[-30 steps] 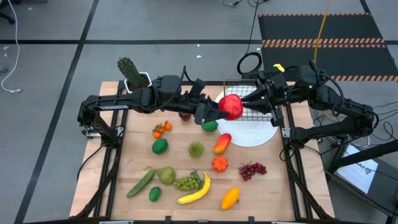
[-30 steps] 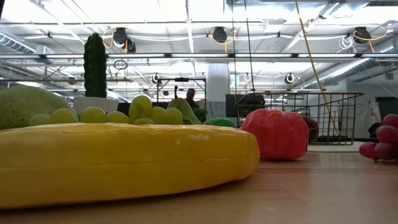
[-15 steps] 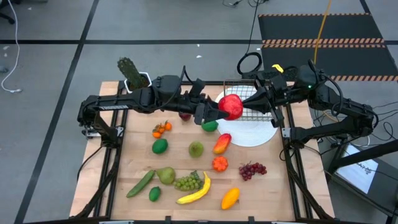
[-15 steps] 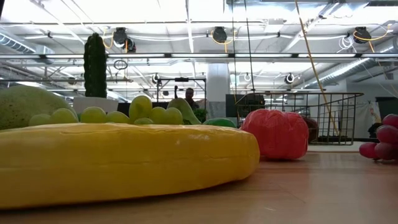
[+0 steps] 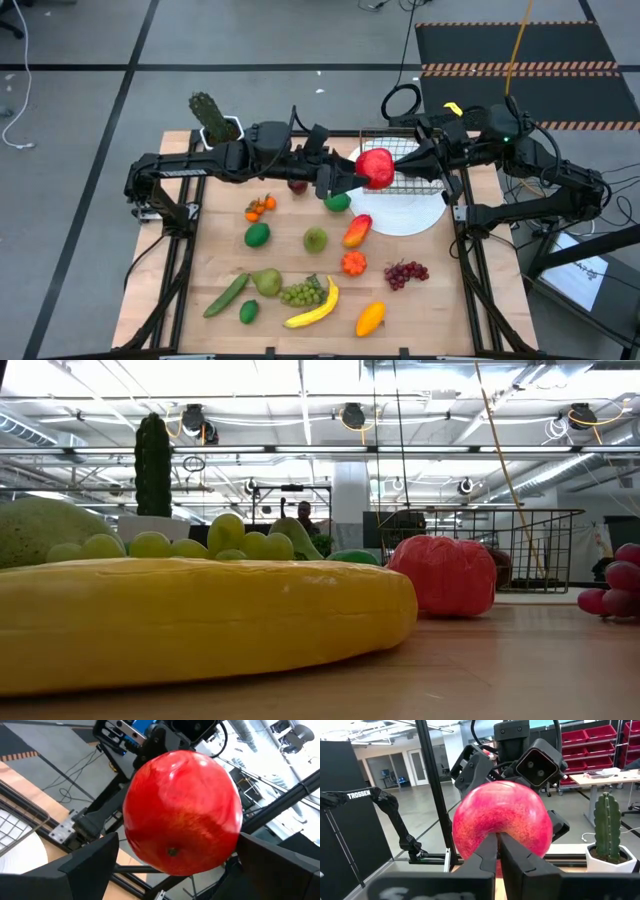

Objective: Build produce basket
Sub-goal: Put the red apple into the gold wire basket

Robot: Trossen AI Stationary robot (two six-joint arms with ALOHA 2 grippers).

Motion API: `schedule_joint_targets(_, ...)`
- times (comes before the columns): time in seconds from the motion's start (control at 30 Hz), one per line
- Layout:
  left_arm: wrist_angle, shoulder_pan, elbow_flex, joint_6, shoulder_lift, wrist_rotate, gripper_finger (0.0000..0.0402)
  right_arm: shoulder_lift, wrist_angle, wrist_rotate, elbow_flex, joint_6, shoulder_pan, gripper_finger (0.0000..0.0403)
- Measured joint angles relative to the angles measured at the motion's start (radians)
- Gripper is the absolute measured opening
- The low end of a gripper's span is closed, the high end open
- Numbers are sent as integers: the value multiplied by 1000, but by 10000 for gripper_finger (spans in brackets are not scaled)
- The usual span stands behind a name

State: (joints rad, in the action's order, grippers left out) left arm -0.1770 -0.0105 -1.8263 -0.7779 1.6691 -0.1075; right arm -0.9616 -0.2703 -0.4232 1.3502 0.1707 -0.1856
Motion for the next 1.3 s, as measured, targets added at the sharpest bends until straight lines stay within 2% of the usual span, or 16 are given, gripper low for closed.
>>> schedule_joint_targets(0.27, -20, -31, 0, 46, -17, 15, 398, 22, -12, 1, 0, 0, 0, 0)
schedule_joint_targets(0.53, -121, -79, -1, 82, -71, 12, 397, 36, -64, 11, 0, 8, -16, 2)
schedule_joint_targets(0.77, -285, -117, -2, 124, -117, 3, 397, 31, -134, 109, 0, 19, -53, 2)
schedule_joint_targets(1.07, -506, -201, -3, 176, -169, 2, 397, -40, -254, 142, 0, 24, -139, 1)
schedule_joint_targets(1.3, -685, -240, 0, 216, -180, -24, 397, -99, -428, 141, 0, 152, -156, 1)
